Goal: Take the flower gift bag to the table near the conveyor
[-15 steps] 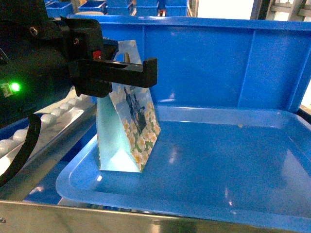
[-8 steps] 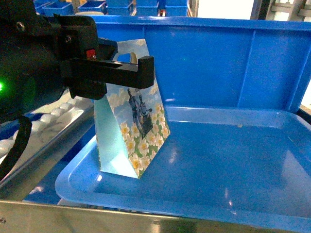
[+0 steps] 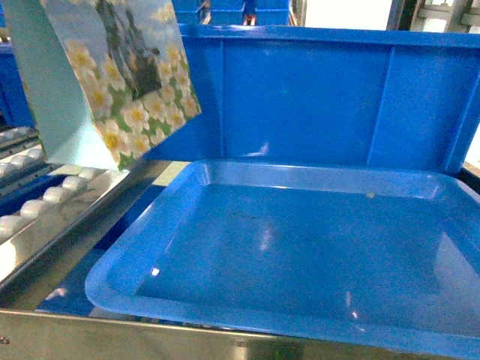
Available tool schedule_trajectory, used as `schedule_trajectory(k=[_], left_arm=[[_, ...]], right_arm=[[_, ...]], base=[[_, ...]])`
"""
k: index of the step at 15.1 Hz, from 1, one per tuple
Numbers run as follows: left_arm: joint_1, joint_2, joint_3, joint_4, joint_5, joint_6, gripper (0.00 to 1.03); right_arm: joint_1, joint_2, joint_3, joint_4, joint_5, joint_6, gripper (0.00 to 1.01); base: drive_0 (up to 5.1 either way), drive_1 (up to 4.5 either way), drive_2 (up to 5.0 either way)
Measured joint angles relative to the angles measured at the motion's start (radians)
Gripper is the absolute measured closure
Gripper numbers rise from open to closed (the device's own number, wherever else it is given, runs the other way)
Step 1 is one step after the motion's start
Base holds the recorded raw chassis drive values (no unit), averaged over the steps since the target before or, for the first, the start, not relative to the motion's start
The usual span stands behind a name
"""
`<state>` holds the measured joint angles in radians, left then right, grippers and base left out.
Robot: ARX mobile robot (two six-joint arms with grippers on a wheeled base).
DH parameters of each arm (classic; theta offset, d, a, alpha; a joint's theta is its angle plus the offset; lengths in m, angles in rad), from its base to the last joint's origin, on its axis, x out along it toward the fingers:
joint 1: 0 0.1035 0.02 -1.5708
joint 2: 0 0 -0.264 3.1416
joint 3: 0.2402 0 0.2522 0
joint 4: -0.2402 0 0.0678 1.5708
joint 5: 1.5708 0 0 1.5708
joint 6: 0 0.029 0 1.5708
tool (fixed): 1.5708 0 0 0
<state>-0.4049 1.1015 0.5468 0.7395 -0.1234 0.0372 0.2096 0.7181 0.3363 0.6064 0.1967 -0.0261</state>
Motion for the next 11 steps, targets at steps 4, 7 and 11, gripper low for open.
schedule_trajectory(k=[4, 7, 11], left_arm=[[0.043, -0.165, -0.027, -0.021, -0.045, 0.033, 1.01], [0.127, -0.338, -0.158, -0.031, -0.125, 0.1, 1.01], [0.122, -0.331, -0.158, -0.029, -0.116, 0.119, 1.01]], right_arm=[[0.0, 0.0, 0.0, 0.0, 0.0, 0.0, 0.99], [0.0, 0.0, 0.0, 0.0, 0.0, 0.0, 0.99], [0.0, 0.0, -0.001, -0.001, 0.001, 0.0, 0.99]], base=[[0.0, 0.0, 0.0], [-1.6, 0.85, 0.8], [-4.8, 2.62, 2.6]])
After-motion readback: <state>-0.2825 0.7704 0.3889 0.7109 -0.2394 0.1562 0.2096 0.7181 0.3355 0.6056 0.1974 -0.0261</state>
